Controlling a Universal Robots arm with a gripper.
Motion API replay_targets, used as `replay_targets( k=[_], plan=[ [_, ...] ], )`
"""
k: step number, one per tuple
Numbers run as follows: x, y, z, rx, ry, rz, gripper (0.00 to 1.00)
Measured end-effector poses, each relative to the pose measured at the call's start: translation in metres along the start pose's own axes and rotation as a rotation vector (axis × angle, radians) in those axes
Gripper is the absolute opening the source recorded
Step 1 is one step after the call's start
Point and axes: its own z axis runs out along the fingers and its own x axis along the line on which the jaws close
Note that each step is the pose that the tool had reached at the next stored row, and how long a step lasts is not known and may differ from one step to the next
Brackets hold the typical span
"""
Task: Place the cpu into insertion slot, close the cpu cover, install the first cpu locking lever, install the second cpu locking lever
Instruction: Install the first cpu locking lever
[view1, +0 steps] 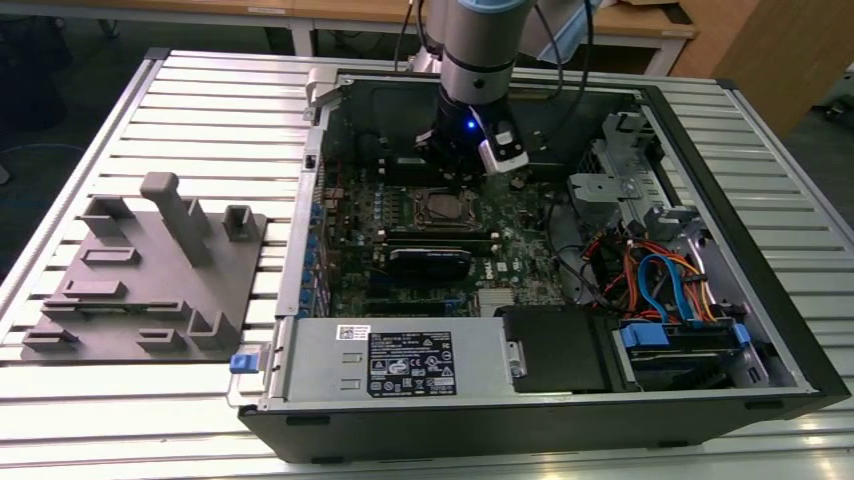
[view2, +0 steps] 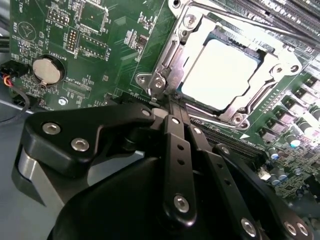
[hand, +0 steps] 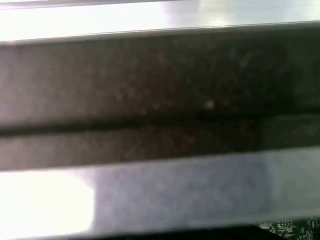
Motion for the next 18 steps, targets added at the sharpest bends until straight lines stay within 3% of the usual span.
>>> replay_targets(
  k=[7, 18],
  plan=[
    [0.0, 0.0003, -0.0011, -0.0009, -0.0006, 0.0, 0.11],
    [0.0005, 0.0014, -0.0153, -0.0058, 0.0002, 0.0, 0.11]
  ],
)
